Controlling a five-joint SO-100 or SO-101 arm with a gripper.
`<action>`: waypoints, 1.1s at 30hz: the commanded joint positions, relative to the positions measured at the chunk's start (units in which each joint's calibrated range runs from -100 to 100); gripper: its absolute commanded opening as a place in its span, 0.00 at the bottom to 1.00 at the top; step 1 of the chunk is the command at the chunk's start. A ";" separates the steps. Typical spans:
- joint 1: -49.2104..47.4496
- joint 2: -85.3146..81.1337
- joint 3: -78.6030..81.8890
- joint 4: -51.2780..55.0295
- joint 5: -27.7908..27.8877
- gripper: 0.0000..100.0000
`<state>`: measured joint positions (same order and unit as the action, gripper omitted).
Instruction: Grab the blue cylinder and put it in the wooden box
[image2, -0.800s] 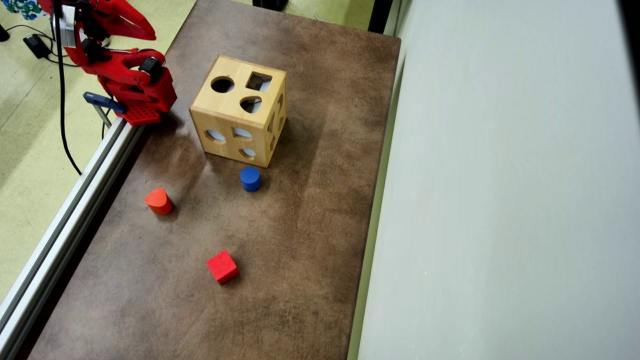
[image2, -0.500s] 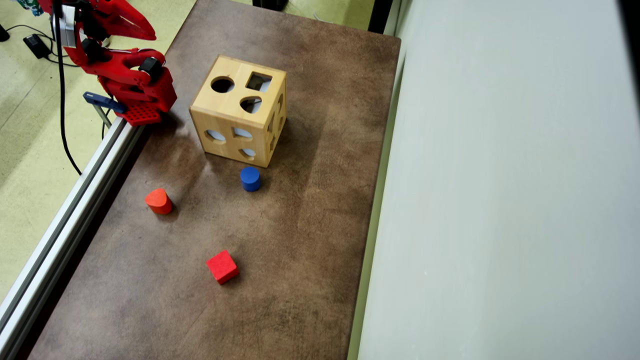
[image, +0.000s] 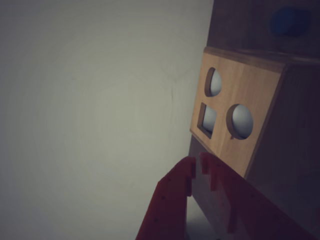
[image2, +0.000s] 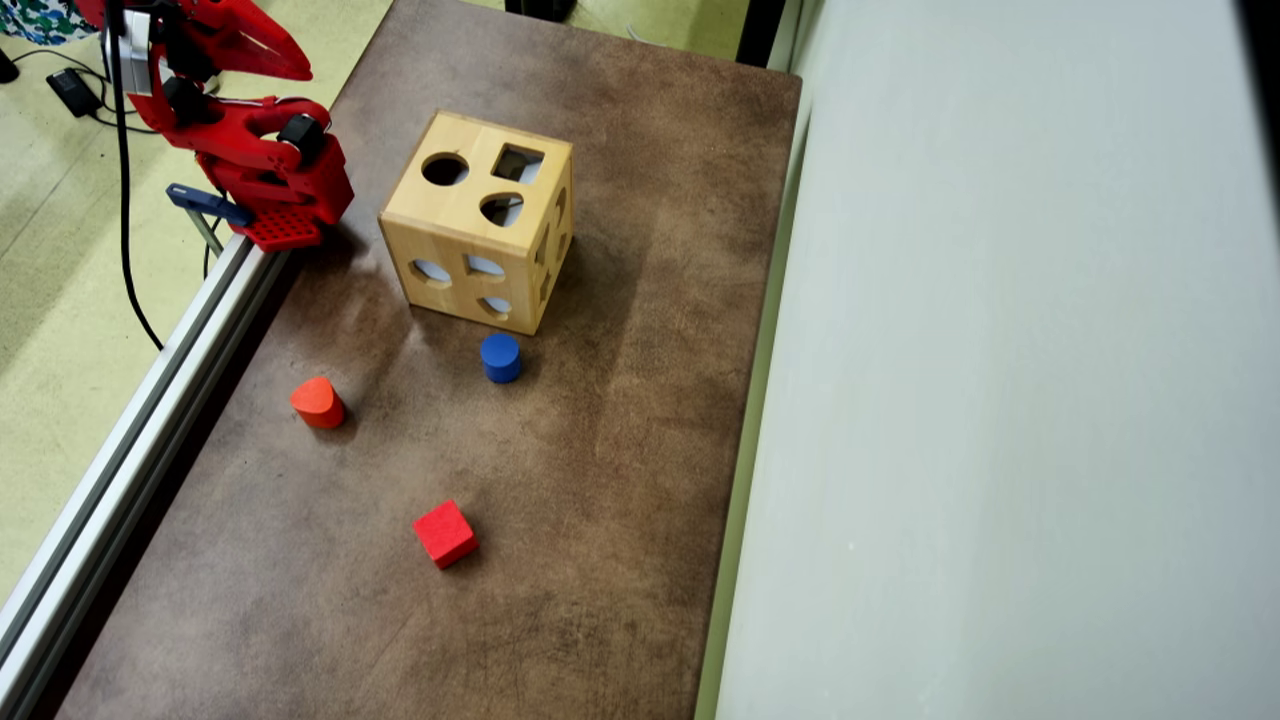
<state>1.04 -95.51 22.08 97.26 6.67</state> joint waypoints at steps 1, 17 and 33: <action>0.22 0.26 -1.06 0.41 0.34 0.03; 0.22 0.26 -1.06 0.41 0.34 0.03; 0.30 22.51 -4.63 -0.55 0.05 0.03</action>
<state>1.04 -83.98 20.54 97.18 6.67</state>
